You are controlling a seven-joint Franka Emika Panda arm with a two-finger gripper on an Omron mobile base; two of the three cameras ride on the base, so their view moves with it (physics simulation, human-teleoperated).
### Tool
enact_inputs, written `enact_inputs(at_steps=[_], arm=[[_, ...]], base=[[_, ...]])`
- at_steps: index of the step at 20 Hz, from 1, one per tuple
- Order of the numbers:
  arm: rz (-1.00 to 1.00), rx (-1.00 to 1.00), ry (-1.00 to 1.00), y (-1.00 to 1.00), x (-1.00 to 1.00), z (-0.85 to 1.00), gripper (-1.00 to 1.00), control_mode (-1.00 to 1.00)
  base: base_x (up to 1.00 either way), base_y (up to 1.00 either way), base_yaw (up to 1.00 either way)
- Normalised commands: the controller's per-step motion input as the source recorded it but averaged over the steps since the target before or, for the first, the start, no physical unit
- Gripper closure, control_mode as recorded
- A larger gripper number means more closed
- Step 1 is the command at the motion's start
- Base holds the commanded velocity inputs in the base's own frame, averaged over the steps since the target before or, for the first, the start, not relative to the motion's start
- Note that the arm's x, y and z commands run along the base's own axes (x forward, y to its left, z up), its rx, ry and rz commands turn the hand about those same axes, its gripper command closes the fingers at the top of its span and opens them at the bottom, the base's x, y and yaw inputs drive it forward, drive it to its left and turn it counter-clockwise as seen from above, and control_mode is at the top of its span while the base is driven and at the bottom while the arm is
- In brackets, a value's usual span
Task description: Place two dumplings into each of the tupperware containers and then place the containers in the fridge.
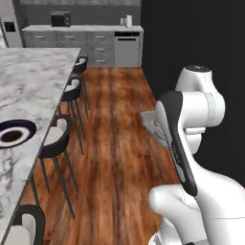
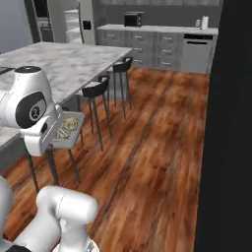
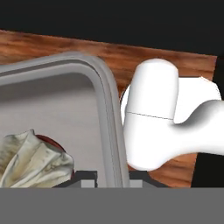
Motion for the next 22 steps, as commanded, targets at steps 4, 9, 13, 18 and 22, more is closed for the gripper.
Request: enact_inputs(at_steps=[4,9,13,18,22], arm=[[0.0,0.0,0.0,0.0,0.0,0.0,1.0,1.0],[0.0,0.0,0.0,0.0,0.0,0.0,1.0,1.0],[0.0,0.0,0.0,0.0,0.0,0.0,1.0,1.0],[0.0,0.0,0.0,0.0,0.0,0.0,1.0,1.0],[0.0,0.0,0.0,0.0,0.0,0.0,1.0,1.0]], base=[[0.07,0.23,-0.84],[0.92,0.59,-0.12],[1.0,0.31,-0.05],[1.0,0.02,-0.05],[1.0,0.1,-0.06]])
